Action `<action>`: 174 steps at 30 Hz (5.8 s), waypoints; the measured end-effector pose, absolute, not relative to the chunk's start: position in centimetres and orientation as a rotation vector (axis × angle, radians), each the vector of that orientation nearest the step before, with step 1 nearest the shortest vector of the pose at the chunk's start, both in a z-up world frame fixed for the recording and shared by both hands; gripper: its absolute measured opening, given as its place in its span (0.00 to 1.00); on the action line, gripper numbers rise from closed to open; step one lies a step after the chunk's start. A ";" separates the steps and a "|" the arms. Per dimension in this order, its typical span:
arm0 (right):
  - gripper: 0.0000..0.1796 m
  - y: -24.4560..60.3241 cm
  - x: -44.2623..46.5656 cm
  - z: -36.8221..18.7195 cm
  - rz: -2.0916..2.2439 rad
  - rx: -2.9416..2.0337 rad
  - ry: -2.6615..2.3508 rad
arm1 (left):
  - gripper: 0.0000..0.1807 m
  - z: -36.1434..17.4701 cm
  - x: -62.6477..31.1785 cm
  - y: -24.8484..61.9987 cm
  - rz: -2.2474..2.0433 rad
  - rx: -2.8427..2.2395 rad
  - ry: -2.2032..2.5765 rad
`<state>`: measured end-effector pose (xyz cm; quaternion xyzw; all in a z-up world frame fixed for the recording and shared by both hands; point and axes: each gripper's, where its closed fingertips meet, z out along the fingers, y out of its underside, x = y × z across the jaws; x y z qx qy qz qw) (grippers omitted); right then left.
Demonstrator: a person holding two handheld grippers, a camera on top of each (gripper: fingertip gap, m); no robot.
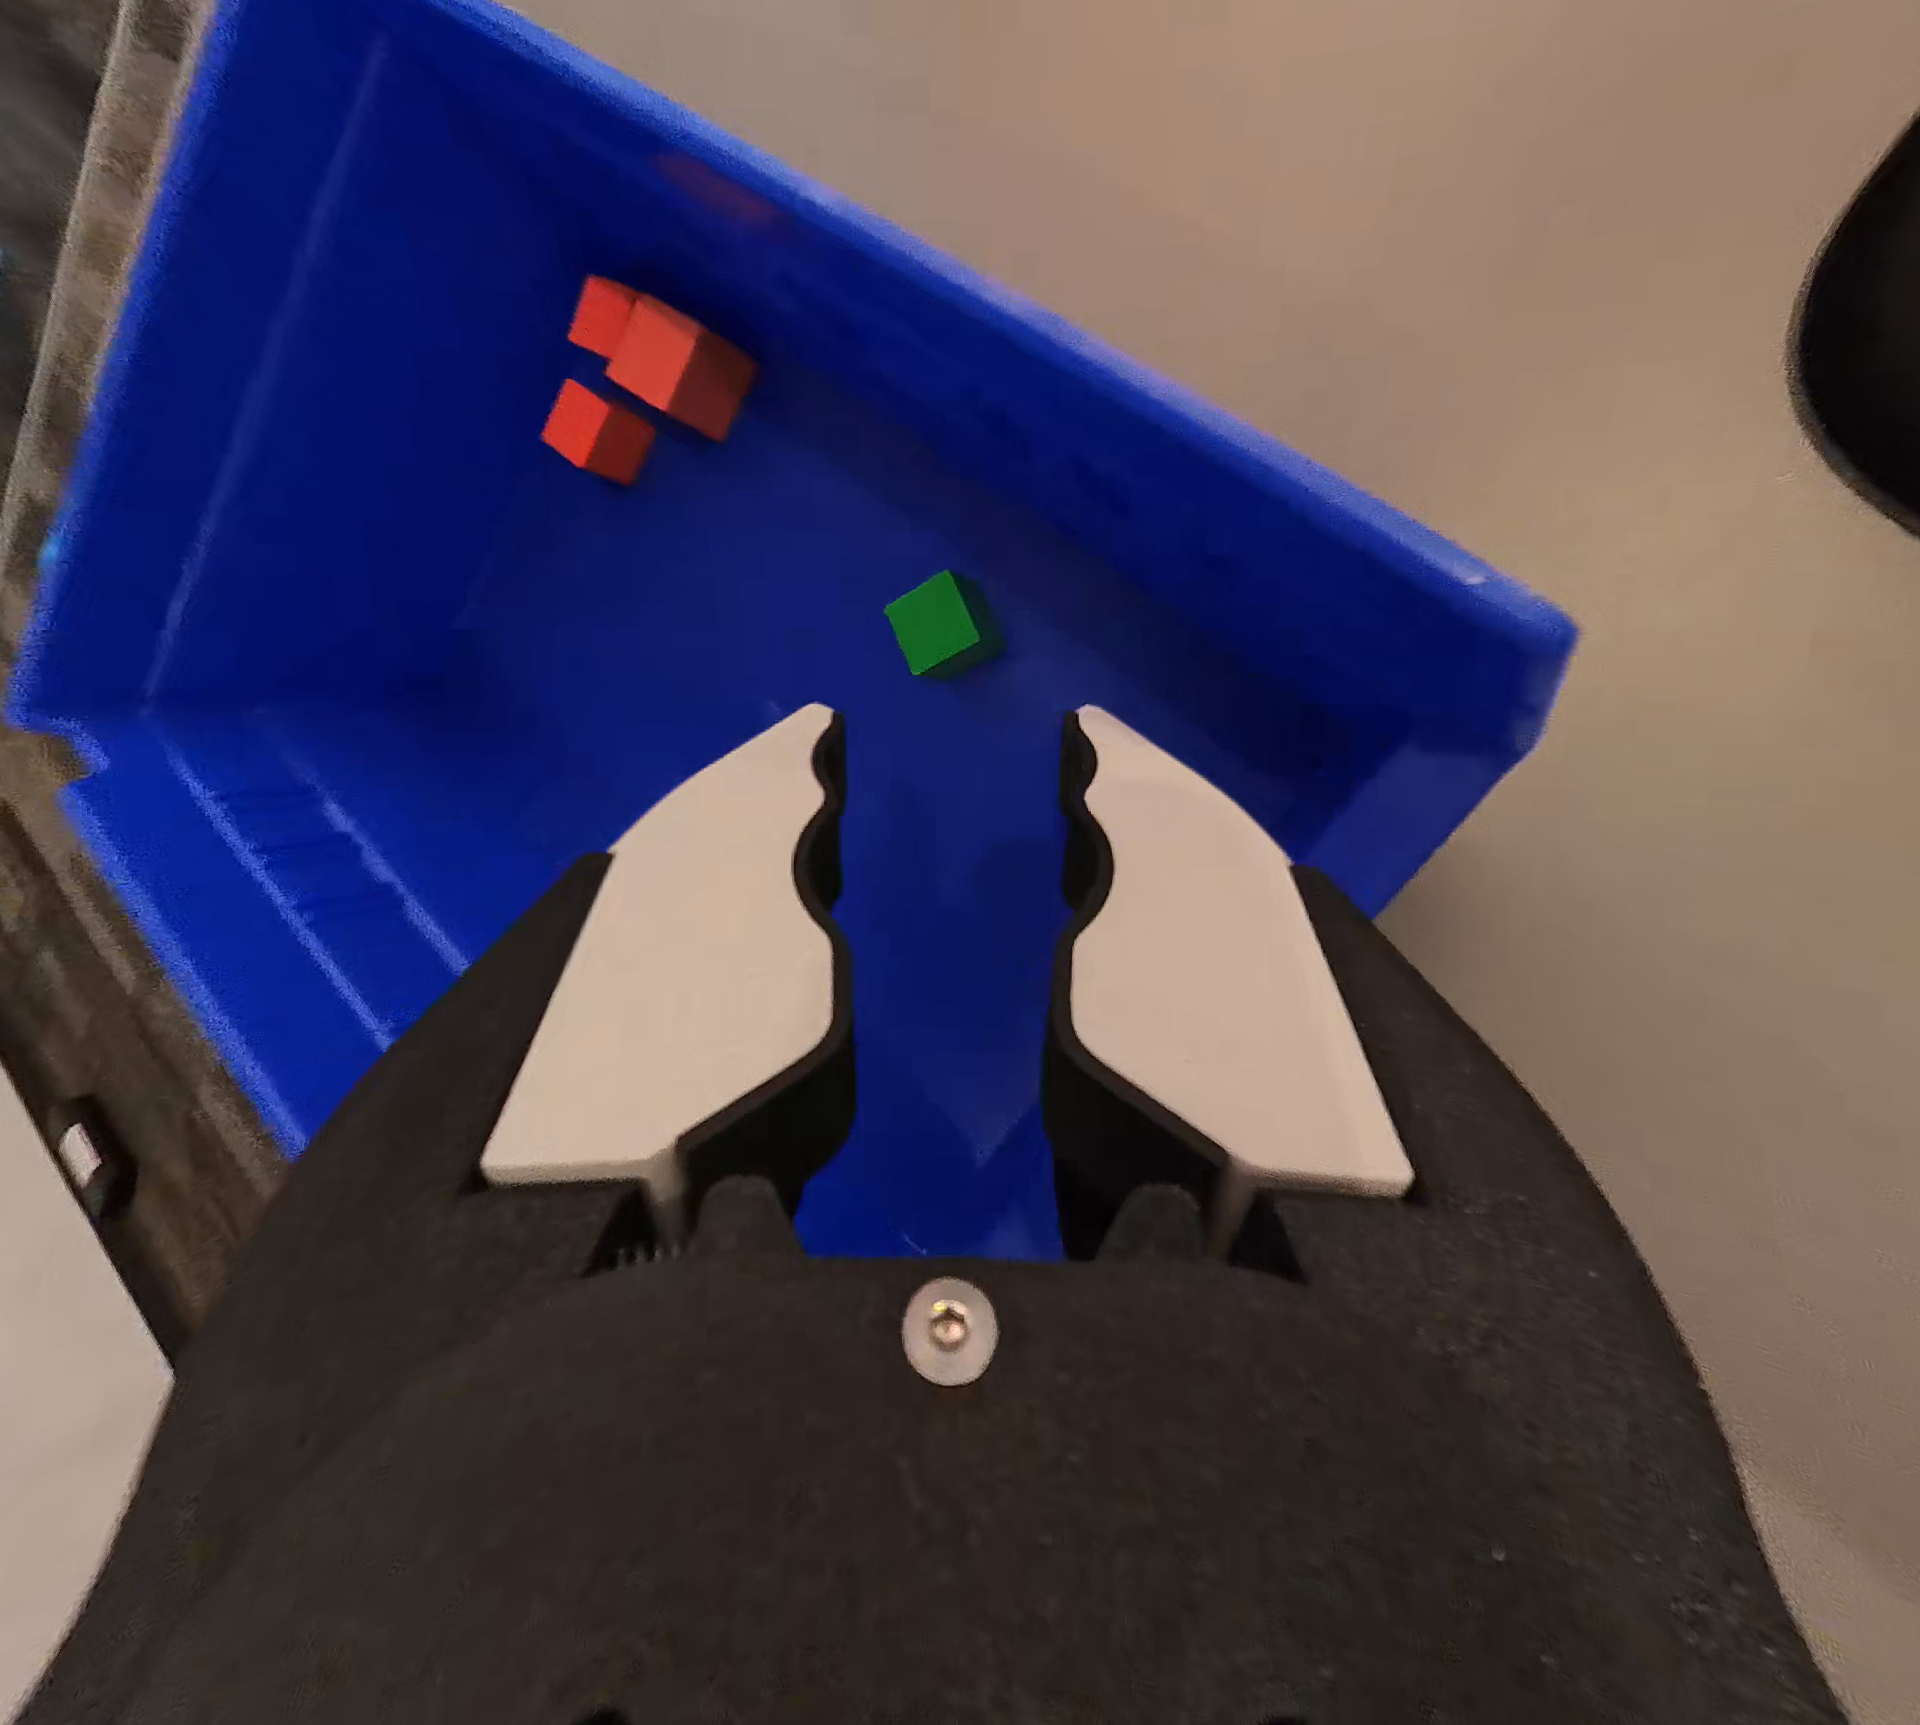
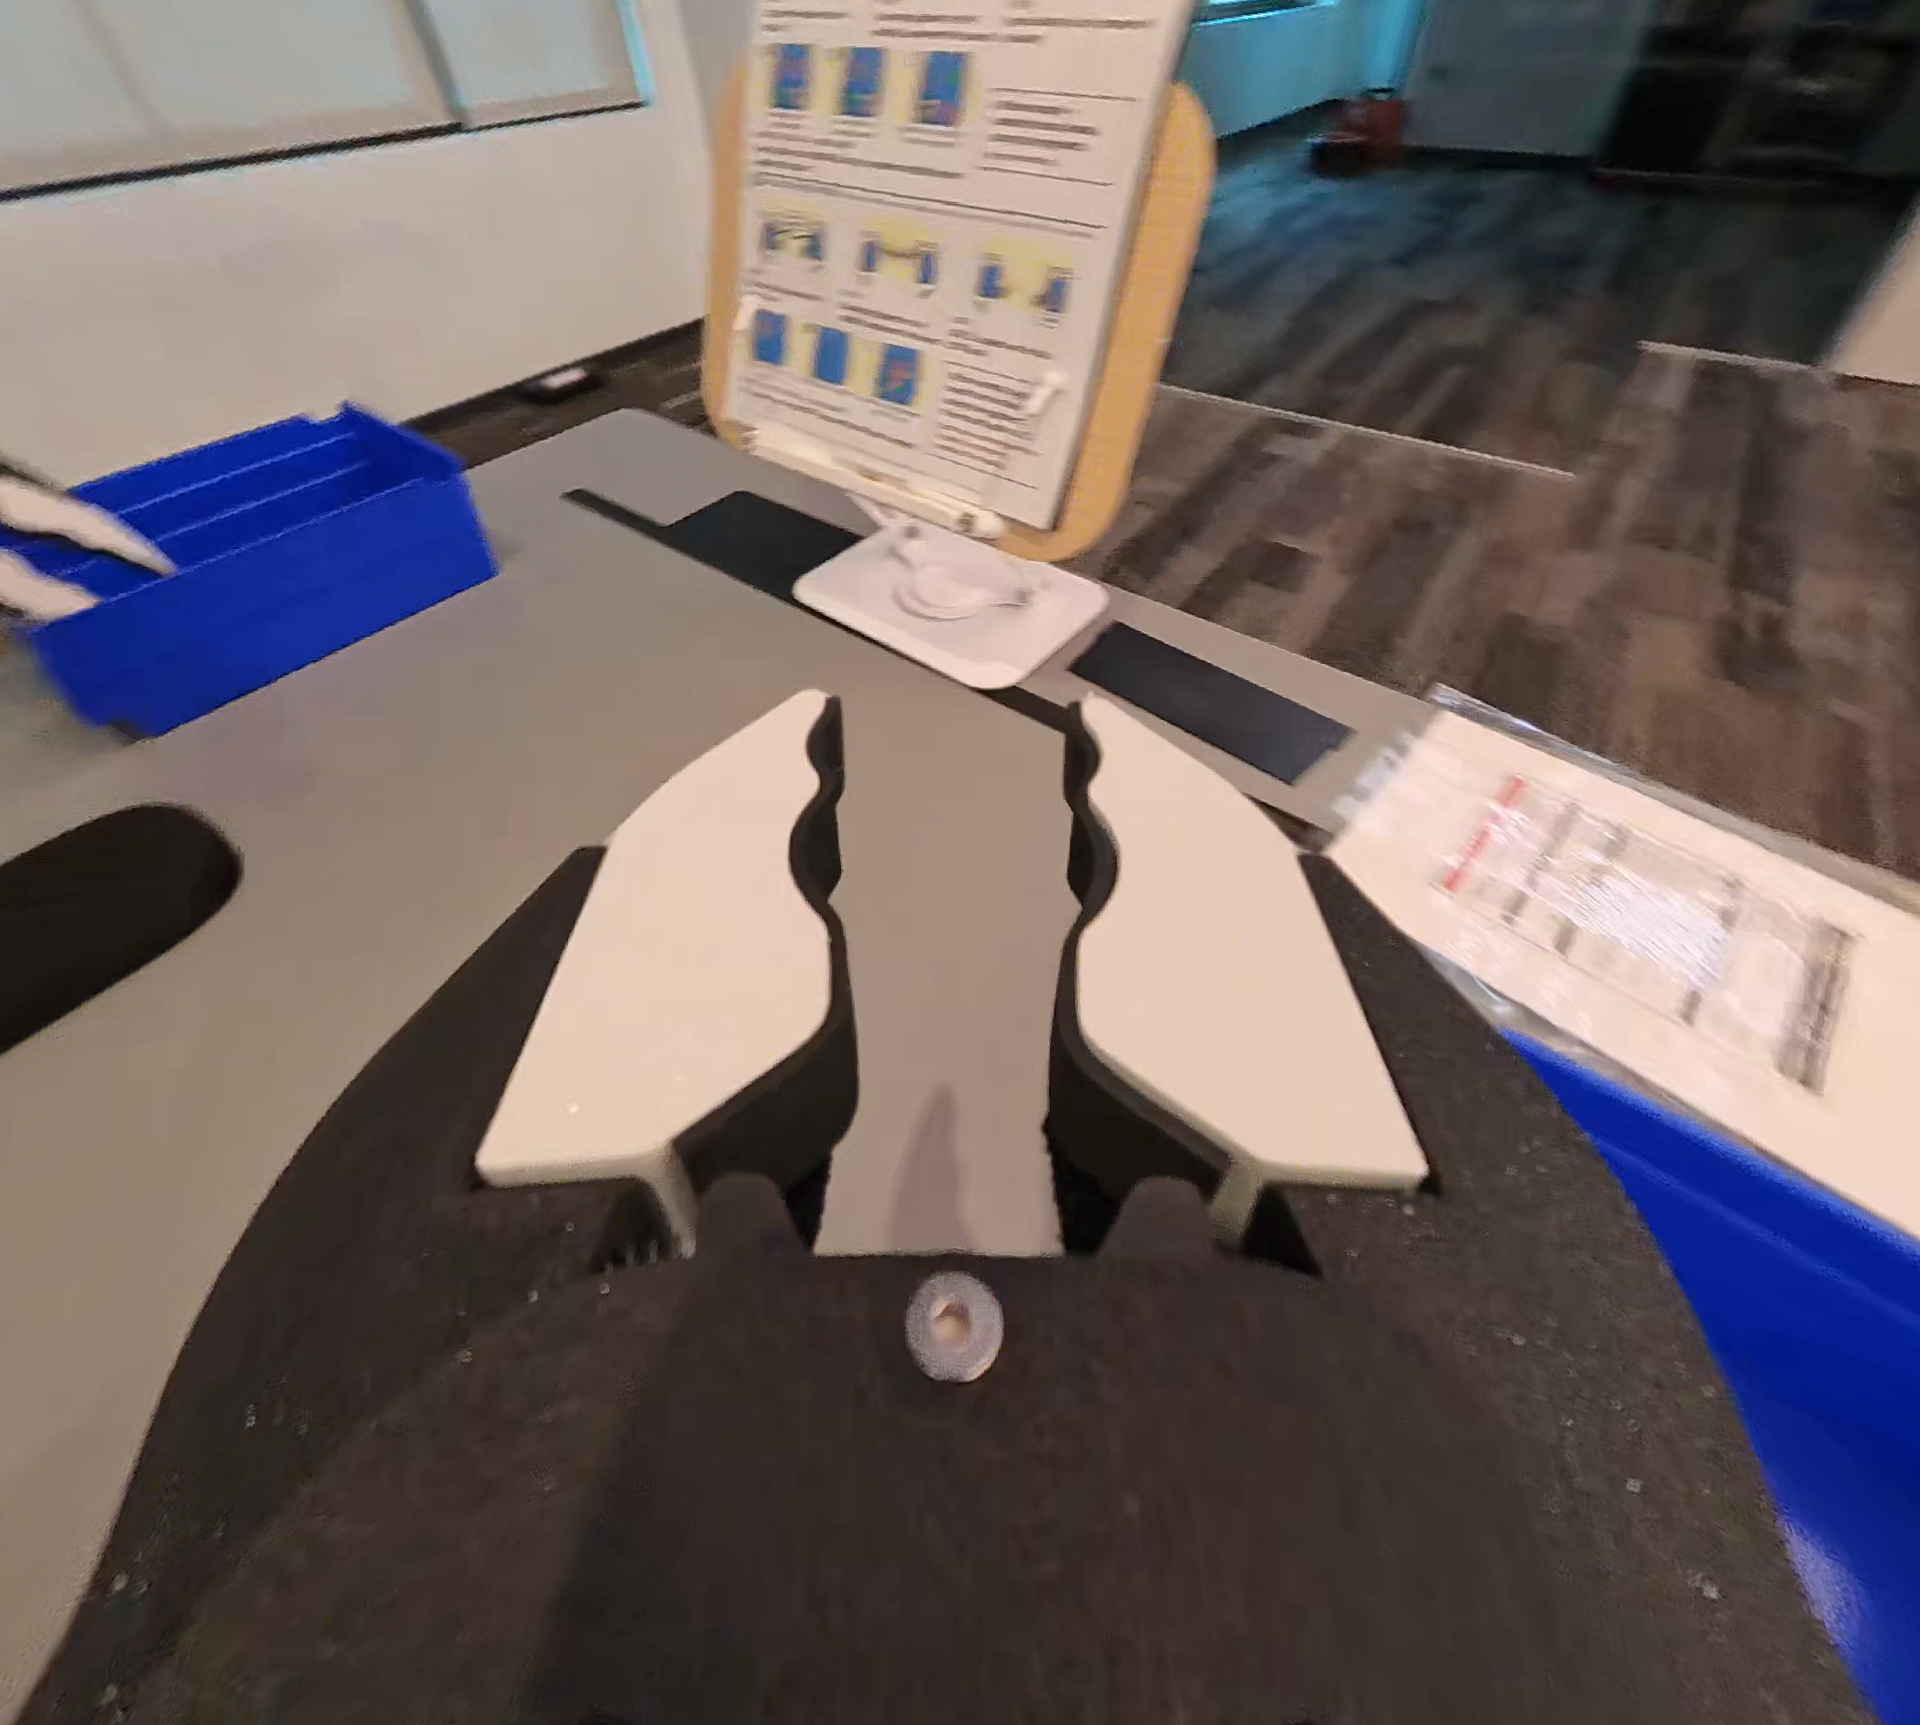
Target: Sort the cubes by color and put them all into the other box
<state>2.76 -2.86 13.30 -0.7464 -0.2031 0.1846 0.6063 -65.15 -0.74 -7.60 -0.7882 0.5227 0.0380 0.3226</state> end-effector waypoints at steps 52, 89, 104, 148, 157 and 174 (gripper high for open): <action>0.12 -3.4 -33.4 10.2 1.056 -1.909 -0.987 | 0.12 10.4 -31.6 -3.2 0.005 -1.197 1.252; 0.21 -6.6 22.5 -2.7 0.233 -2.353 -0.094 | 0.20 3.9 -47.3 -4.2 0.178 -1.646 0.916; 0.22 -4.7 10.2 5.6 0.405 -2.012 -0.369 | 0.23 -4.8 -66.1 8.5 0.298 -2.060 0.973; 0.22 -5.1 -23.1 9.7 0.940 -1.848 -0.802 | 0.12 9.7 -40.2 2.6 0.115 -1.312 1.339; 0.27 -2.1 -25.0 11.0 0.872 -1.923 -0.673 | 0.12 10.7 -25.3 -2.5 0.016 -1.101 1.429; 0.12 -3.6 5.4 5.4 0.339 -2.190 -0.351 | 0.19 5.7 -29.9 -4.7 0.153 -1.235 1.434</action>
